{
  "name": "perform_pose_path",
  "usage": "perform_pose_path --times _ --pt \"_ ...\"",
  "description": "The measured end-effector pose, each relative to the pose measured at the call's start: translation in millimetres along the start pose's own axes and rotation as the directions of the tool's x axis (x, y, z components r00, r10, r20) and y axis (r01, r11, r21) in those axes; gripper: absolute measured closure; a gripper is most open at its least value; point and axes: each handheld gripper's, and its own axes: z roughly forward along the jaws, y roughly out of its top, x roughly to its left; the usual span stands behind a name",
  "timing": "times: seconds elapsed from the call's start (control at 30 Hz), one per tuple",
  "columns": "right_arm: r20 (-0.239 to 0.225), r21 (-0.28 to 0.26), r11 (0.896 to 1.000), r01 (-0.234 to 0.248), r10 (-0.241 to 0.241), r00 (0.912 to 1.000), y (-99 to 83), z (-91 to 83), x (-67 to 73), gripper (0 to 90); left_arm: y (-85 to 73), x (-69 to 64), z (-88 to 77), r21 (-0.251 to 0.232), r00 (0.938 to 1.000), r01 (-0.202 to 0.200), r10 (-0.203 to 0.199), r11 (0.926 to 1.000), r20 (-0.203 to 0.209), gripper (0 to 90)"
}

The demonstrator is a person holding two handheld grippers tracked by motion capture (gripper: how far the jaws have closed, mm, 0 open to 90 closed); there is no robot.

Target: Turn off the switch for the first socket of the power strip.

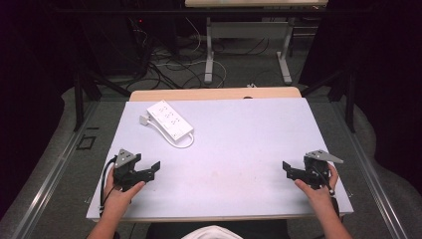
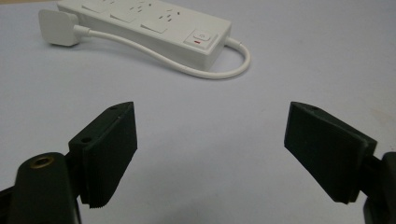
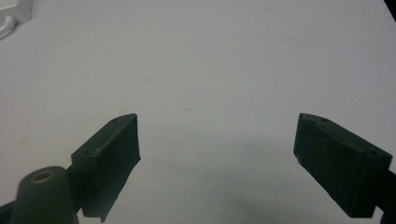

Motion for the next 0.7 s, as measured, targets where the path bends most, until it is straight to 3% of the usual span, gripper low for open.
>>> perform_pose_path --times 0.17,0.3,0.5,0.7 --pt "-0.006 0.009 1.000 -0.002 0.002 1.0000 0.0 2.4 1.4 14.4 0.3 -0.7 2.3 0.010 0.9997 -0.026 0.026 0.9996 -0.001 24.3" --pt "-0.014 0.014 1.000 0.011 -0.010 0.9998 -0.5 3.4 1.7 14.5 0.2 -4.5 2.9 0.023 0.9998 -0.013 0.013 0.9997 0.018 30.1" --pt "-0.019 0.023 1.000 0.006 -0.005 0.9998 -1.2 4.7 3.3 14.6 0.7 -9.8 3.7 0.020 0.9977 -0.066 0.067 0.9976 -0.010 34.6" --pt "-0.023 0.026 1.000 0.009 -0.009 0.9997 -1.6 5.4 2.4 14.6 0.8 -13.1 3.8 0.023 0.9960 -0.089 0.090 0.9957 -0.005 37.3"
